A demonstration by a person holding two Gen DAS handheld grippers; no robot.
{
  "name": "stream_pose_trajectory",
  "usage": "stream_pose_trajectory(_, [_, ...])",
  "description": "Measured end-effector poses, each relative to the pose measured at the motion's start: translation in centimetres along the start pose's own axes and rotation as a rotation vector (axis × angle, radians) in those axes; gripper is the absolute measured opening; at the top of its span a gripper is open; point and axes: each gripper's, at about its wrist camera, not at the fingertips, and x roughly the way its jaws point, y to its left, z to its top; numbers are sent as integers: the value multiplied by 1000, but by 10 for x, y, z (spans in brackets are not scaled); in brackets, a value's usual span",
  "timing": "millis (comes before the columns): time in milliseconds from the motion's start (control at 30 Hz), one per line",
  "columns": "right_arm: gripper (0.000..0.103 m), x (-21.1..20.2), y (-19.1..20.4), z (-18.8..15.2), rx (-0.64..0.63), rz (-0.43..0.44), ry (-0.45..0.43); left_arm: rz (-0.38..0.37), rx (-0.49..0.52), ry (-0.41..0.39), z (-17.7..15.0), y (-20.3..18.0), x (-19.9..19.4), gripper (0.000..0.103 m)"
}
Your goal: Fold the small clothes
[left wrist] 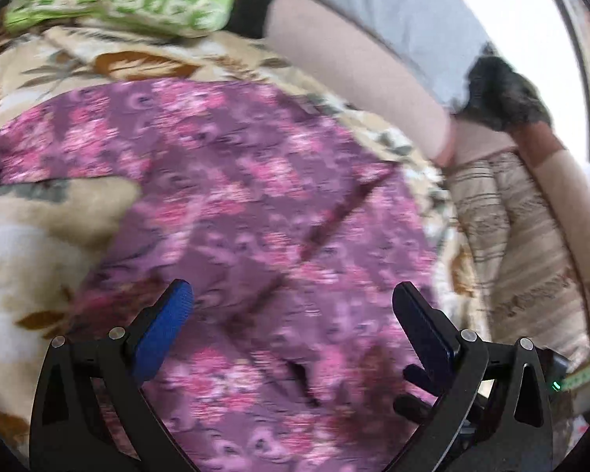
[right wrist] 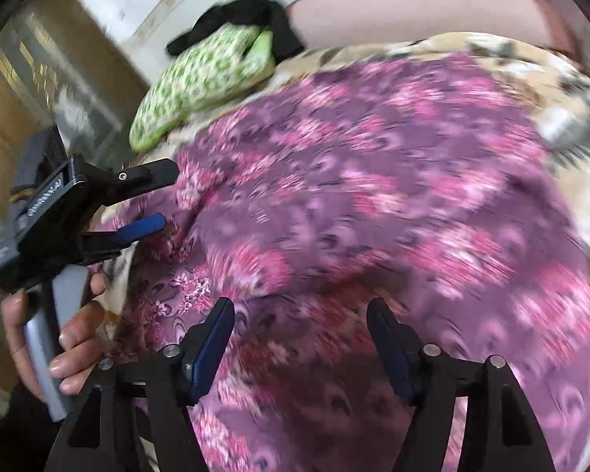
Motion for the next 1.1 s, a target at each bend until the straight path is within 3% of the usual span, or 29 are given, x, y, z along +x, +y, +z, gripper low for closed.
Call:
stream_pose_trajectory(33, [68, -7, -7, 3, 43, -2, -16, -21, 8, 20, 0, -5, 4, 102])
stream_pose_trajectory(133, [68, -16, -37, 9, 183, -90, -37, -9, 22, 188, -9, -10, 39, 96])
stream_pose_trajectory(200, [68, -18, -57, 7, 266, -136, -44, 17, -3, 279, -22, -9, 62, 69])
stream_pose_trajectory(267, [62, -23, -71, 0, 322, -142, -42, 54, 2, 258, -27, -13, 64, 61])
stream_pose_trajectory(367, [57, -23, -73, -2, 321, -161, -32, 103, 54, 214, -26, -26, 54, 5])
stream_pose_trajectory(433, [56, -27, -67, 2, 299, -166, -25, 63, 9, 173, -28, -23, 32, 5])
stream_pose_trajectory(600, [56, -29, -56, 51, 286, -172, -26, 64, -3, 81, -40, -15, -17, 5])
stream_pose_trajectory(767, [56, 9, -78, 102, 372, -175, 33, 85, -76, 191, -54, 5, 14, 5])
stream_pose_trajectory(900, [56, 28, -94, 95, 355, -203, 35, 141, -5, 163, -58, -6, 12, 5])
stream_pose_trajectory(1033, [56, 25, -113, 100, 450, -111, -12, 132, -55, 181, -63, 6, 11, 5])
stream_pose_trajectory(1100, [56, 22, -122, 110, 466, -126, -27, 141, -53, 185, -65, 8, 12, 5])
